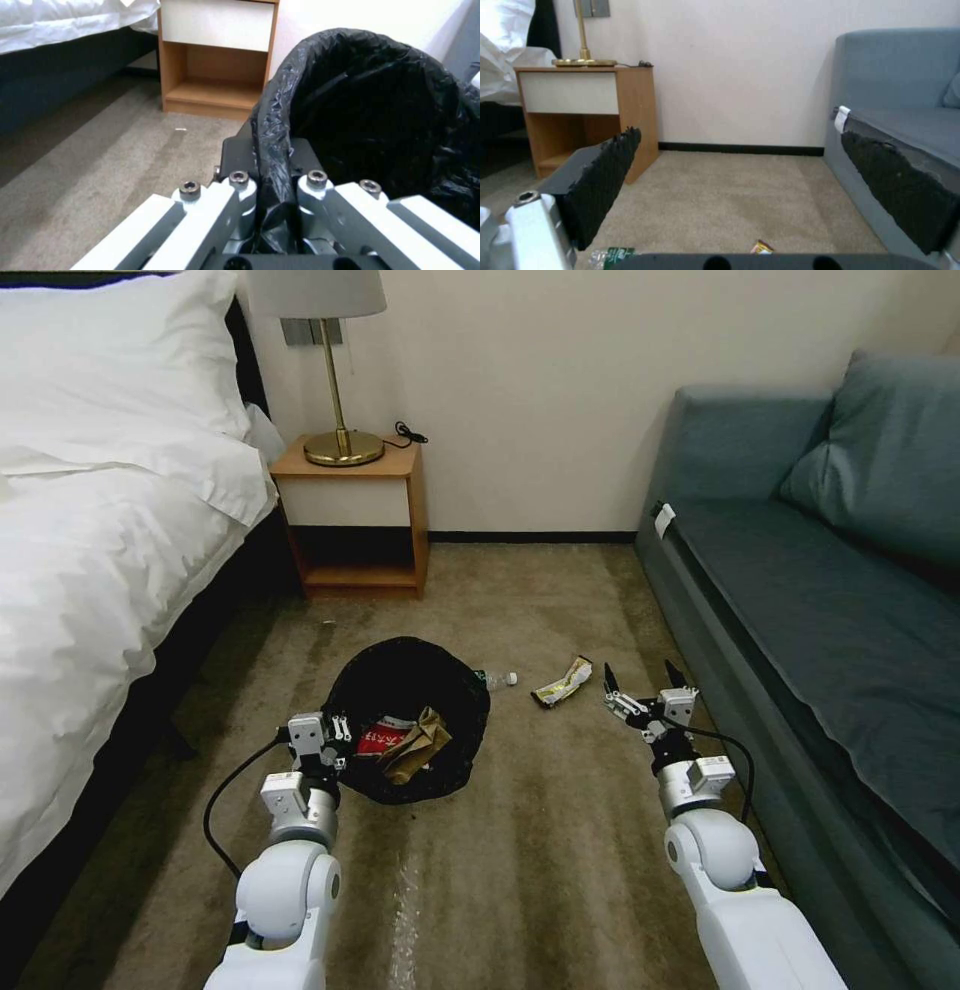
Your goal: Pick up the trash bin, then pick up the garbage on the floor and place it into the trash bin.
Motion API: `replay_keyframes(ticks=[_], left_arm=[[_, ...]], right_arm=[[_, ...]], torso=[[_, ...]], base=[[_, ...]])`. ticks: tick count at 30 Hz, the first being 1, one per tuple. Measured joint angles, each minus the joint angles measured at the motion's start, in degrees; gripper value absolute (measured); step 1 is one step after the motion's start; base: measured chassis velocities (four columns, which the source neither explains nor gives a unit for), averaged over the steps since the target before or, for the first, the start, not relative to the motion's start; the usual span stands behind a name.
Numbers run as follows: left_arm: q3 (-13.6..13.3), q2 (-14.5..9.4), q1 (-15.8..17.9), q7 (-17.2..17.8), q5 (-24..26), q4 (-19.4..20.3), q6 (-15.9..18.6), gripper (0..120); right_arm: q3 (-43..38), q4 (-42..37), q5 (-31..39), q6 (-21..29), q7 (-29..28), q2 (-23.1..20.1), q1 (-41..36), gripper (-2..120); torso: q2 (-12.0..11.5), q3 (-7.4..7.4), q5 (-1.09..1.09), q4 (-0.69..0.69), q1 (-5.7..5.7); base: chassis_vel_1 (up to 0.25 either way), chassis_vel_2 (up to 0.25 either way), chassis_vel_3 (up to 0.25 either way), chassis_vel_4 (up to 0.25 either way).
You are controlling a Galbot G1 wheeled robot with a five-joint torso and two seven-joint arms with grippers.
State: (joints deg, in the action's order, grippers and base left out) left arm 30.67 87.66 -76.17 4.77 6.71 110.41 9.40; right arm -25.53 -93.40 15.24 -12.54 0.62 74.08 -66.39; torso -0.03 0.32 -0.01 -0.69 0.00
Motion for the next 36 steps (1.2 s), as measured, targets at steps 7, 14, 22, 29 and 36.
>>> replay_keyframes(ticks=[7,14,22,29,36], left_arm=[[0.2,0.0,-0.1,0.0,0.0,0.0,-0.2,4],[0.2,0.0,-0.2,-0.1,0.0,0.1,-0.2,4],[0.1,0.0,-0.3,-0.1,-0.1,0.4,-0.2,4],[0.1,0.0,-0.4,-0.2,-0.1,0.5,-0.3,4],[0.3,0.0,-0.5,0.0,-0.2,0.7,-0.3,4]], right_arm=[[-0.1,0.5,-0.4,-0.4,0.5,0.1,-0.1,100],[-0.1,1.0,-0.8,-0.7,0.9,0.2,-0.1,100],[-0.3,0.9,-0.8,-0.8,1.0,0.1,-0.2,100],[-0.5,0.9,-0.8,-0.9,1.1,0.2,-0.3,100],[-0.4,1.2,-0.7,-1.0,1.4,0.3,-0.3,100]], torso=[[0.0,0.0,0.0,0.0,0.0],[0.0,0.0,0.0,0.0,0.0],[0.0,0.0,0.0,0.0,0.0],[0.0,0.0,0.0,0.0,0.01],[0.0,0.0,-0.01,-0.01,0.01]], base=[[-0.088,0.091,0.073,-0.086],[-0.085,0.062,0.069,-0.063],[-0.068,0.087,0.075,-0.068],[-0.098,0.093,0.096,-0.097],[-0.089,0.084,0.088,-0.085]])
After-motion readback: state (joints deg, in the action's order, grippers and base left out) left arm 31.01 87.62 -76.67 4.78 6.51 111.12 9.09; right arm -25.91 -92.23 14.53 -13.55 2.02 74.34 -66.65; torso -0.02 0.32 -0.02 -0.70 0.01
